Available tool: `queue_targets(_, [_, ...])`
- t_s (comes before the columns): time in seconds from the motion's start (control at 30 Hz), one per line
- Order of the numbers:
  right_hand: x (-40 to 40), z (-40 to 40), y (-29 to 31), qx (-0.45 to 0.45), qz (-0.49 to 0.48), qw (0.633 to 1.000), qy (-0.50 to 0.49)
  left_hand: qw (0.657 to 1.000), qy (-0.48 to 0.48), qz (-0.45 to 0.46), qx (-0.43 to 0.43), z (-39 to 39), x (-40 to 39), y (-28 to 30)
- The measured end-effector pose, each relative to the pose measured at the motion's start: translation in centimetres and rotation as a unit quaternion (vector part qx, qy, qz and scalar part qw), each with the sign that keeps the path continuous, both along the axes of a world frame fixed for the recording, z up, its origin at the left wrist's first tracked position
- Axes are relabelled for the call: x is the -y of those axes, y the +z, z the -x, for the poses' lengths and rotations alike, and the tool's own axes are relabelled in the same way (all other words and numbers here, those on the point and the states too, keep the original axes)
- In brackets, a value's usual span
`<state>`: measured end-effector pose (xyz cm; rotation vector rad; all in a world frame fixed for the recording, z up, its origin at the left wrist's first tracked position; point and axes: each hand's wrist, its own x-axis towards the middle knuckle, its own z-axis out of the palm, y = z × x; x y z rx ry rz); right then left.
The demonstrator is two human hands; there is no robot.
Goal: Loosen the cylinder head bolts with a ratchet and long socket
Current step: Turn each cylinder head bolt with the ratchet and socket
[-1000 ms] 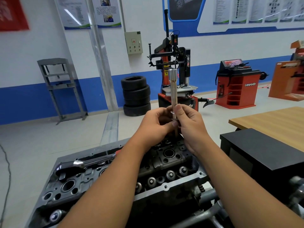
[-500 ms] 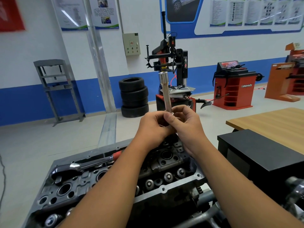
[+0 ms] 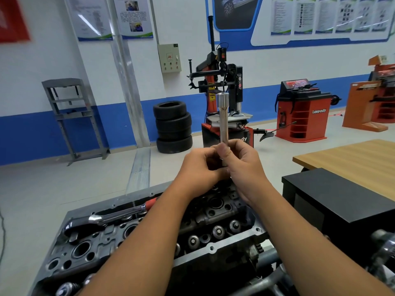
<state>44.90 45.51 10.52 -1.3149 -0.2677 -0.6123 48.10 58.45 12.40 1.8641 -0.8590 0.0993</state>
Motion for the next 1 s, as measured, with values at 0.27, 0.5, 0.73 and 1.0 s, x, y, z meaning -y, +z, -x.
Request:
queue_targets(0.27, [-0.24, 0.13, 0.2, -0.009, 0.006, 1.0, 0.008, 0.999, 0.048, -0.003, 0.019, -0.12, 0.24, -0.03])
queue_targets(0.5, [-0.17, 0.11, 0.2, -0.008, 0.011, 1.0, 0.0, 1.0, -0.006, -0.004, -0.006, -0.02, 0.02, 0.2])
queue_targets(0.73, [-0.07, 0.26, 0.08, -0.005, 0.003, 1.0, 0.007, 1.0, 0.011, -0.004, -0.01, -0.2, 0.02, 0.02])
queue_targets(1.0, [0.01, 0.18, 0.09, -0.005, 0.002, 1.0, 0.006, 0.998, 0.055, -0.005, 0.008, -0.21, 0.13, 0.05])
